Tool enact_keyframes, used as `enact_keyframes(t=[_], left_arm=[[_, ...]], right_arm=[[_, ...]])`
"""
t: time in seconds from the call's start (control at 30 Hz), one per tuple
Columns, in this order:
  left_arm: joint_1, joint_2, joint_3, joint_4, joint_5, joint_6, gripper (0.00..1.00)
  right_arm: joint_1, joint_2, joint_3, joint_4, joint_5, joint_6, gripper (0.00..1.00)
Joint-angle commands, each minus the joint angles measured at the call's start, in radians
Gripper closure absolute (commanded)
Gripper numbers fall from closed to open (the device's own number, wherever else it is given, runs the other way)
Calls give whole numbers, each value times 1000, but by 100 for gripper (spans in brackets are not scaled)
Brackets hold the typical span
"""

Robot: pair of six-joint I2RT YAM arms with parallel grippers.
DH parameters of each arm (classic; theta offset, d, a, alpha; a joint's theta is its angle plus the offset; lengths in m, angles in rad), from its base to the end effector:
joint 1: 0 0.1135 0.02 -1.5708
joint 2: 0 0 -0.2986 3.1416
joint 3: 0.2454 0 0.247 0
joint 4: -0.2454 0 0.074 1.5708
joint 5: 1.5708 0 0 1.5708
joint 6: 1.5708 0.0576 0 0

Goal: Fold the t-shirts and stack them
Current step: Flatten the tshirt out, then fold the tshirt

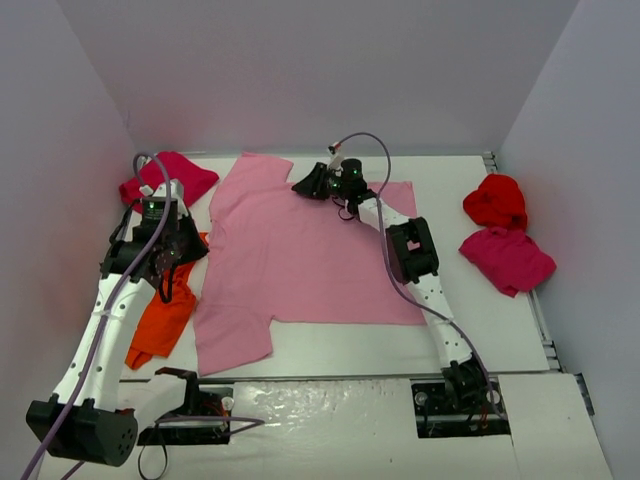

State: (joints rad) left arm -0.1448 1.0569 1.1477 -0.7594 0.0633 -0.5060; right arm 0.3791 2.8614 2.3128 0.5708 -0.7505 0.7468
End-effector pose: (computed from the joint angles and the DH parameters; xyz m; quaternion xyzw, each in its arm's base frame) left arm 0.2068 -0.0338 0.3735 -0.1480 0.8874 -0.1663 0.4038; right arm 0.5975 0.2803 0.1249 -0.1387 0.6875 0.5717 0.4258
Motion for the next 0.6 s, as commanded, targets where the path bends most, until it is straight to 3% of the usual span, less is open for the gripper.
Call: enact_keyframes(t=[0.0,0.13,0.2,0.3,0.37,0.43,0.47,0.57], left_arm=[[-1,-7,8,56,2,-1,100],[-8,44,31,87,62,-22,100],[-9,51,30,102,69,-28,100],[-12,34,27,113,30,-28,100],[-13,26,29,113,7,-20,100],[-14,24,39,96,-3,-13,100],[-14,23,42,85,-2,-10,100],[-14,11,56,50,6,-5,100]], right_arm=[[51,-300,-191,-220,137,-291,82],[80,-488,-299,-373,325,-453,89],[68,-559,-359,-378,328,-456,71],[51,-624,-416,-376,349,-473,24],[42,-639,-426,-383,362,-478,1],[31,-639,-425,-400,337,-462,0],[29,-644,-433,-408,320,-446,5],[53,-698,-513,-424,278,-407,31]])
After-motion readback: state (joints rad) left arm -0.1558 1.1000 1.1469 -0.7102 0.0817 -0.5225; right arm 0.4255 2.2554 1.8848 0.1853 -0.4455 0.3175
